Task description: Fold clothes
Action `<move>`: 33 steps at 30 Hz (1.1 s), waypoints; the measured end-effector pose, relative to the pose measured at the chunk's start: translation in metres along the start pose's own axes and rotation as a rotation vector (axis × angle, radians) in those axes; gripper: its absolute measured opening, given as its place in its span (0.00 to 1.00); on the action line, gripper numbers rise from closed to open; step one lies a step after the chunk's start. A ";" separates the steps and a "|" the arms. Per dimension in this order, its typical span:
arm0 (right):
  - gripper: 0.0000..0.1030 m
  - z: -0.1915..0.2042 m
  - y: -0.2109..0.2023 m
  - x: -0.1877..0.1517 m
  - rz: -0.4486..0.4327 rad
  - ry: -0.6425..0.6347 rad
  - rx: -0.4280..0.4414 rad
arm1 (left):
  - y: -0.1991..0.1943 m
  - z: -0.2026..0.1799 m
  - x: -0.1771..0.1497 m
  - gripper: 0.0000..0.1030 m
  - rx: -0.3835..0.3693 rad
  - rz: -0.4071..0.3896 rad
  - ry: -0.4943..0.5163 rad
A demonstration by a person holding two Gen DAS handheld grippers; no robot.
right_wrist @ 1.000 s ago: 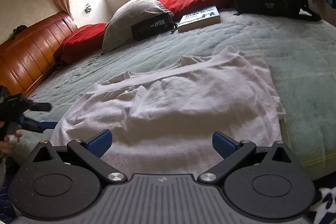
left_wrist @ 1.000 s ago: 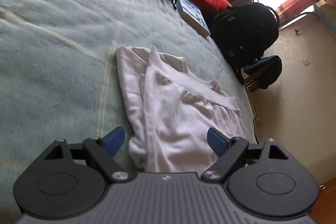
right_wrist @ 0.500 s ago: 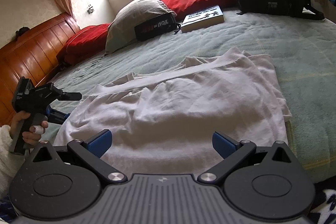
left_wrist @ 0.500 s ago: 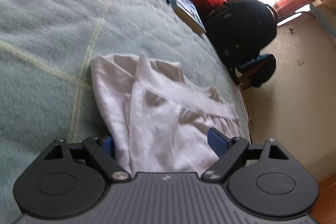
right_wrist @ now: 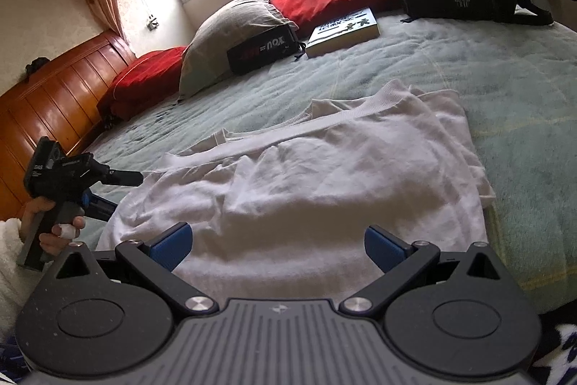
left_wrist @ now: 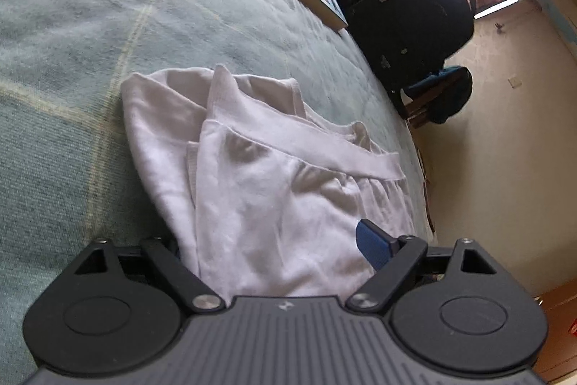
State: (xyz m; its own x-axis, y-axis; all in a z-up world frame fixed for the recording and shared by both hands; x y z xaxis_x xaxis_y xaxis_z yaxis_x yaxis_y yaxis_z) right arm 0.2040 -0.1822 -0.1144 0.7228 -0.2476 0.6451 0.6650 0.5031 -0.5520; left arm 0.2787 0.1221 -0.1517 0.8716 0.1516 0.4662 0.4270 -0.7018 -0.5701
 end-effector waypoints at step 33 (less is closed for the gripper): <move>1.00 0.086 0.121 0.028 0.271 0.164 0.195 | 0.000 0.018 -0.009 0.32 0.156 -0.002 0.121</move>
State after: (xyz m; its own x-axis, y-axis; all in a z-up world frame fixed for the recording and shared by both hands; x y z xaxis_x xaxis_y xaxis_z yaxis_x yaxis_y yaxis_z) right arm 0.2887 -0.0572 -0.1173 0.8990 -0.2052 0.3869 0.4081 0.7131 -0.5701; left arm 0.2754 0.1335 -0.1682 0.8391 0.0615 0.5404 0.4694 -0.5837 -0.6625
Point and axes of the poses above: each gripper's, at about its wrist camera, not at the fingertips, and y roughly the way its jaws point, z to its left, x to its top, the point moved 10 cm from there along y, roughly the way its jaws point, and after that the axes turned 10 degrees about y, right-handed, at the moved point
